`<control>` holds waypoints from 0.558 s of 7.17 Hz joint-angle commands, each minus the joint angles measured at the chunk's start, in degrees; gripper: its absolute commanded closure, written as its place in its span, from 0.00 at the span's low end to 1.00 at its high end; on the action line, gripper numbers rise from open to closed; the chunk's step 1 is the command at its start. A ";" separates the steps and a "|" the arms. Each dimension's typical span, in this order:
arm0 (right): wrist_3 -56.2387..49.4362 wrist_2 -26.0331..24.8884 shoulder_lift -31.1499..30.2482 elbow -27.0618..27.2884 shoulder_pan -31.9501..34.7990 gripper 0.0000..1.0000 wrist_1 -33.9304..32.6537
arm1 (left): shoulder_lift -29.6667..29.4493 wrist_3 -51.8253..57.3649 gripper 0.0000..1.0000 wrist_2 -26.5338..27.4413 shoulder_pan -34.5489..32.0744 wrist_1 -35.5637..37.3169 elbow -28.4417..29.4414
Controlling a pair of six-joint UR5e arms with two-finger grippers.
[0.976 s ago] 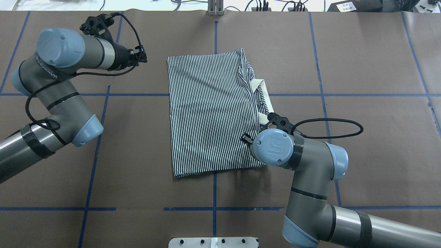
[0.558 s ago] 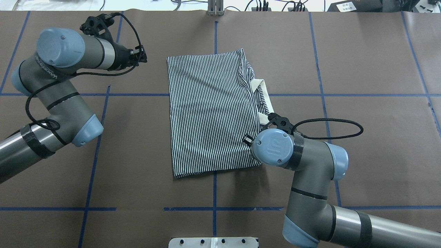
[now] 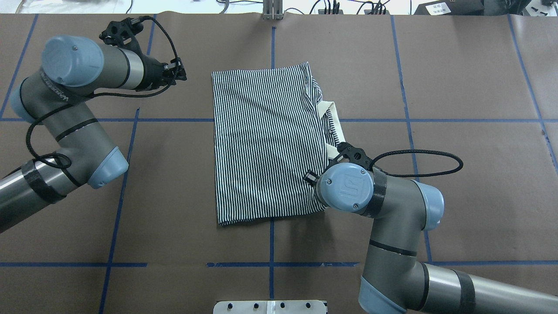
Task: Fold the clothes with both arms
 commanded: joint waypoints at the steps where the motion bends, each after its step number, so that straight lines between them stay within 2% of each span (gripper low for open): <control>1: 4.07 -0.96 0.17 2.90 -2.92 1.00 -2.44 | 5.16 -12.41 0.60 -1.09 8.09 0.02 -9.24; 2: 4.09 -1.14 -0.08 5.09 -3.72 1.00 -4.11 | 6.32 -15.96 0.57 2.84 12.68 1.07 -12.25; 4: 4.09 -1.85 -0.88 5.37 -4.17 1.00 -4.13 | 7.56 -18.63 0.53 9.00 20.60 11.22 -17.71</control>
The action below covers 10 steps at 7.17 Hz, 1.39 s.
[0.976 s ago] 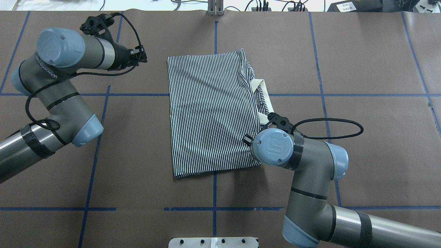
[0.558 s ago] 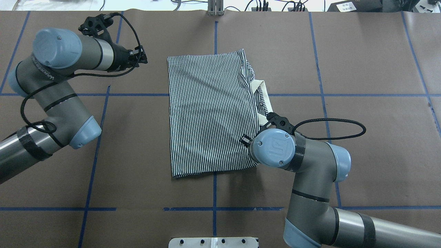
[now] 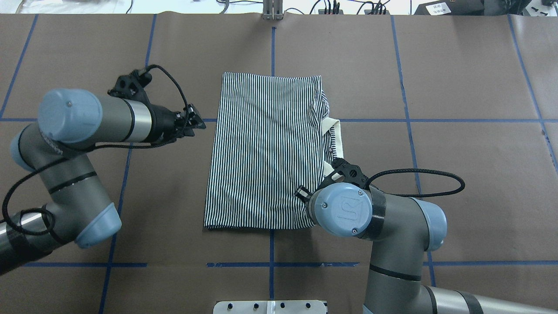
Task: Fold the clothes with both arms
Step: 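Bring the left gripper to the shirt's near corner beside the right gripper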
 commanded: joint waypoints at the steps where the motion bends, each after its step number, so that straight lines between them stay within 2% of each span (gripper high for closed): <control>1: 0.02 -0.22 -0.48 0.42 -0.29 1.00 -0.27 | 0.71 -1.68 0.50 5.09 6.92 10.29 -3.95; 3: 0.02 -0.22 -0.65 0.50 -0.29 1.00 -0.27 | 2.02 -3.26 0.46 5.20 10.52 11.13 -3.96; 5: -0.07 -0.22 -0.74 0.51 -0.29 1.00 -0.27 | 2.11 -3.44 0.46 5.11 12.82 11.04 -2.30; 10: -0.24 -0.13 -0.74 0.51 -0.29 1.00 -0.27 | 2.20 -3.44 0.47 5.02 13.80 11.13 -1.41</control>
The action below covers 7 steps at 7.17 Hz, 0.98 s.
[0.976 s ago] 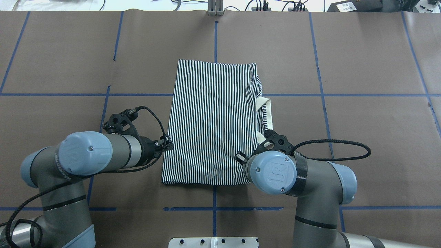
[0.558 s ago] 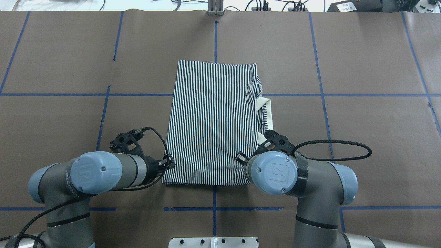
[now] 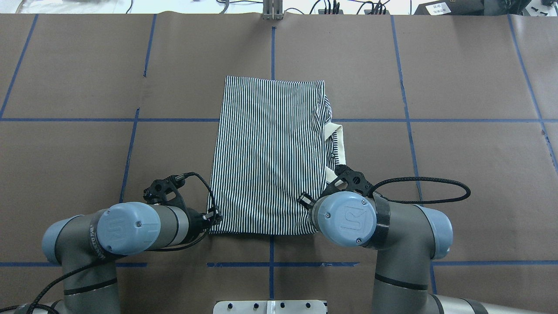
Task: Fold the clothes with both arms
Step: 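Bring the left gripper to the shirt's near corner beside the right gripper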
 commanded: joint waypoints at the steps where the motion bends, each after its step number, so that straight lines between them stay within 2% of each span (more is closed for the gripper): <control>1: -0.03 0.01 0.00 0.00 0.00 1.00 0.00 | -0.07 0.00 0.47 -0.07 0.53 0.00 0.70; 3: -0.12 0.01 0.00 0.00 0.00 1.00 0.00 | -0.07 -0.09 0.49 -0.07 1.15 0.00 0.71; 4: -0.21 0.10 0.00 0.00 0.00 1.00 0.00 | -0.07 -0.09 0.63 -0.16 1.24 0.00 0.62; 5: -0.21 0.10 0.00 0.00 0.00 1.00 0.00 | -0.41 -2.26 1.00 -0.16 1.24 0.00 0.62; 7: -0.21 0.18 -0.35 0.09 0.00 1.00 0.09 | -0.68 -2.55 1.00 -0.25 1.15 0.00 -0.78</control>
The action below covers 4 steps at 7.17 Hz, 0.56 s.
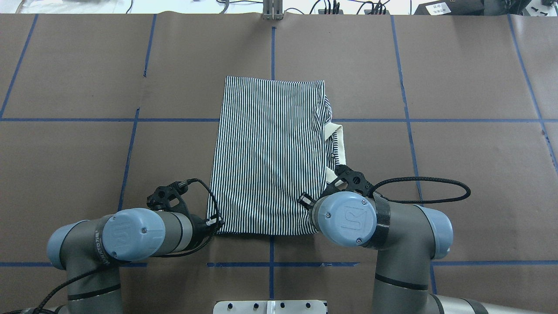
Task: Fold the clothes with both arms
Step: 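Bring the left gripper to the shirt's near corner beside the right gripper, then grasp the near edge with both grippers and lift it away from the robot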
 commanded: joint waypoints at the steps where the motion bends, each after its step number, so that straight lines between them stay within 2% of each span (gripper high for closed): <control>1: 0.43 -0.19 -0.83 1.46 -0.17 1.00 0.07 | 0.79 -0.17 1.00 -0.51 -0.66 0.35 -6.50; 3: 2.78 0.24 -5.64 12.83 -1.23 1.00 -0.11 | 2.21 -0.25 1.00 -3.39 -0.66 10.76 -20.47; 4: 4.46 0.33 -6.37 17.51 -1.06 1.00 -0.11 | 1.43 -0.34 1.00 -3.50 -0.58 13.94 -24.28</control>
